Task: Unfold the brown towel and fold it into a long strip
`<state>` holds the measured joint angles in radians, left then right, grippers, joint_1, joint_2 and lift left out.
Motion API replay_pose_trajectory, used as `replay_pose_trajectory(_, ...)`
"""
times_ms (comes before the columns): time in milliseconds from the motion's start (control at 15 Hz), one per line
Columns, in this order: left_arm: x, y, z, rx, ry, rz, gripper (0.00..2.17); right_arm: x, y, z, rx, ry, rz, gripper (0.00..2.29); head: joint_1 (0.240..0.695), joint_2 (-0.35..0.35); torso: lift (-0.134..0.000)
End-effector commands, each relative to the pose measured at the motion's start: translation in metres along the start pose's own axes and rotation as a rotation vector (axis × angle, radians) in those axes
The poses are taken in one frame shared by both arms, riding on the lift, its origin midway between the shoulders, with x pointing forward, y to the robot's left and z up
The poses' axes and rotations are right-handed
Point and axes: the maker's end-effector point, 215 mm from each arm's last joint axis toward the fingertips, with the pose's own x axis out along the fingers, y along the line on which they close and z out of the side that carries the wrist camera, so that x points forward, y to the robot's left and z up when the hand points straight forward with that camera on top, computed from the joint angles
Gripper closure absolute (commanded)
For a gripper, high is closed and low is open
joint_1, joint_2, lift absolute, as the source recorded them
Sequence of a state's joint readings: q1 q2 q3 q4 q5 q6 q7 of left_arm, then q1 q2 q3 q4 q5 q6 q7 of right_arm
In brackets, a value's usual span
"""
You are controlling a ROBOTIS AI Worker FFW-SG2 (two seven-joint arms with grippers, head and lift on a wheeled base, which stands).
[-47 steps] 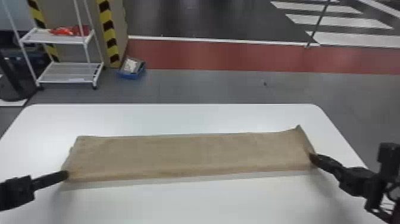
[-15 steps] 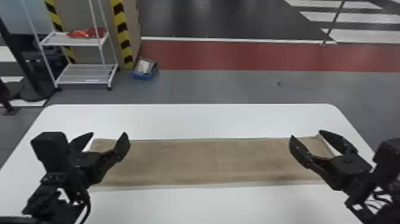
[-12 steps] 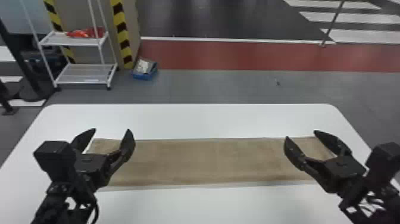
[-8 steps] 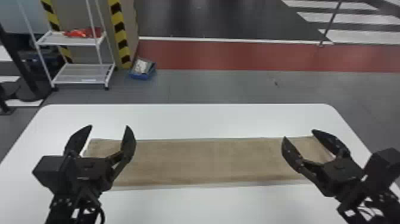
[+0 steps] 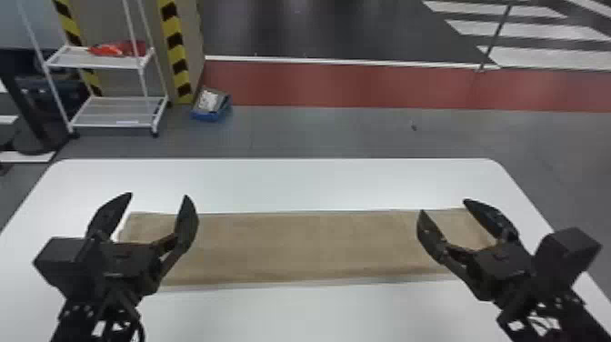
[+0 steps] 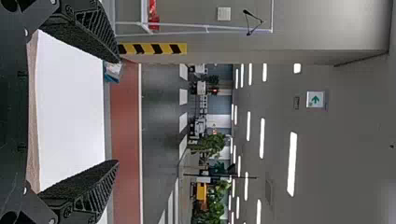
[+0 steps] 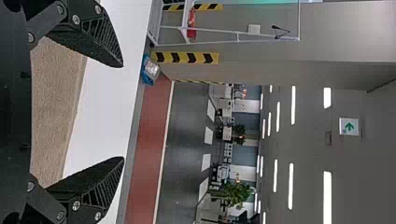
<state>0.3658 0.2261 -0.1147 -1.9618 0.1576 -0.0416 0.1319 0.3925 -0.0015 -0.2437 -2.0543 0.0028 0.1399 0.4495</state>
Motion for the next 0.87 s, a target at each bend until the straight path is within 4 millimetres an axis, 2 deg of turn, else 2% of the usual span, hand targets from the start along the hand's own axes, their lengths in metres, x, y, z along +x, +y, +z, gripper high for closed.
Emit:
replay_pose_trajectory(0, 0.001, 0.001, 0.006, 0.008, -0.007, -0.001, 0.14, 0.002, 0.018, 0.003, -0.007, -0.011, 0.02, 0.2, 0.695, -0.061, -0.125)
replay_pose_trajectory(200, 0.004, 0.006, 0.015, 0.012, -0.022, 0.011, 0.14, 0.002, 0.023, 0.007, -0.021, -0.02, 0.025, 0.2, 0.695, -0.04, -0.125)
replay_pose_trajectory(533, 0.008, 0.014, 0.007, 0.014, 0.012, 0.024, 0.14, -0.002, 0.014, 0.009, -0.025, -0.027, -0.017, 0.2, 0.695, -0.025, -0.125)
replay_pose_trajectory(800, 0.008, 0.015, 0.007, 0.008, 0.011, 0.027, 0.14, -0.003, 0.019, 0.008, -0.015, -0.027, -0.01, 0.2, 0.695, -0.025, -0.125)
